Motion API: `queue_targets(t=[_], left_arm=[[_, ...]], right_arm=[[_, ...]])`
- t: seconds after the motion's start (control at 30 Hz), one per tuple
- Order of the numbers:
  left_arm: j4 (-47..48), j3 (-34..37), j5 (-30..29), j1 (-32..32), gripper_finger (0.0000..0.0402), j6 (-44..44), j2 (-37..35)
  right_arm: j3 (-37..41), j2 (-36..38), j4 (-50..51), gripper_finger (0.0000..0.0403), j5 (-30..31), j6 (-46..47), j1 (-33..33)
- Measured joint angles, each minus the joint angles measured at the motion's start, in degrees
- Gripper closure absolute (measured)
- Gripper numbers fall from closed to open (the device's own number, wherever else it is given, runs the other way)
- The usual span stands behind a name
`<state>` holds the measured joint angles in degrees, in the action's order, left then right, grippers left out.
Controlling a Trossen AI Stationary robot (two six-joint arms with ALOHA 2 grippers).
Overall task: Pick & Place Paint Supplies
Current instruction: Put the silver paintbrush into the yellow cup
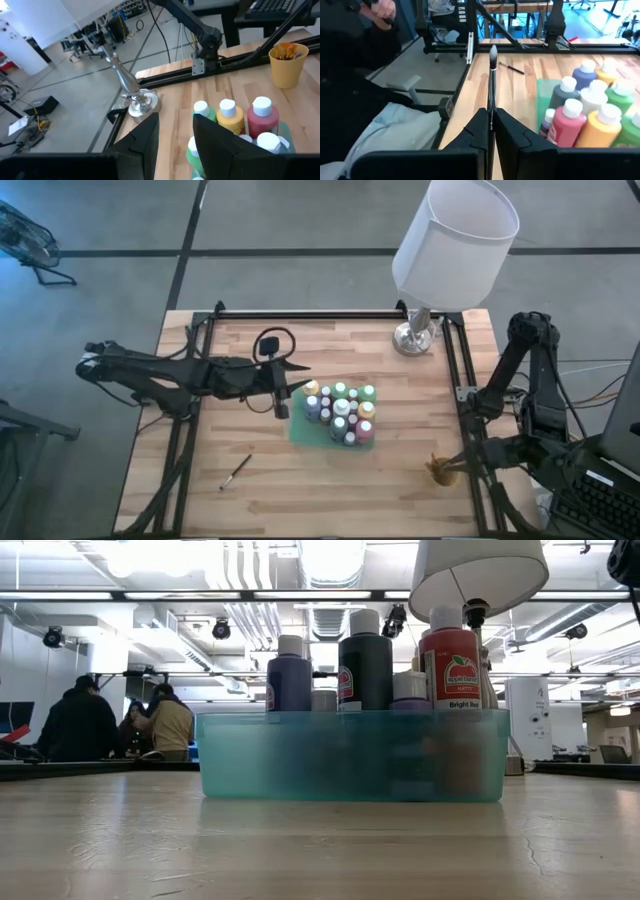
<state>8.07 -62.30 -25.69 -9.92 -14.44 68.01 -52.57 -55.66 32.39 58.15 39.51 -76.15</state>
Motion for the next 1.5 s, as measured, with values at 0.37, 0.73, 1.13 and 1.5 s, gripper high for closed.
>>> queue_targets(t=[0.37,0.73,1.13,1.5], left_arm=[[0.0,0.9,-1.5,-0.1,0.0276,-1.0,-1.8],[0.6,0.9,-1.4,-0.1,0.0276,-0.1,-1.8],[1.6,0.9,-1.4,-0.1,0.0276,1.4,-1.8],[2.5,0.9,-1.4,-0.1,0.0276,1.5,-1.8]], right_arm=[[7.5,0.2,0.4,0.0391,8.0,11.4,-6.6],[12.0,-1.0,0.4,0.0391,9.5,17.0,-8.0],[18.0,-1.0,0.3,0.0391,9.2,25.2,-9.3],[21.3,-1.0,-0.2,0.0391,8.9,29.6,-12.1]])
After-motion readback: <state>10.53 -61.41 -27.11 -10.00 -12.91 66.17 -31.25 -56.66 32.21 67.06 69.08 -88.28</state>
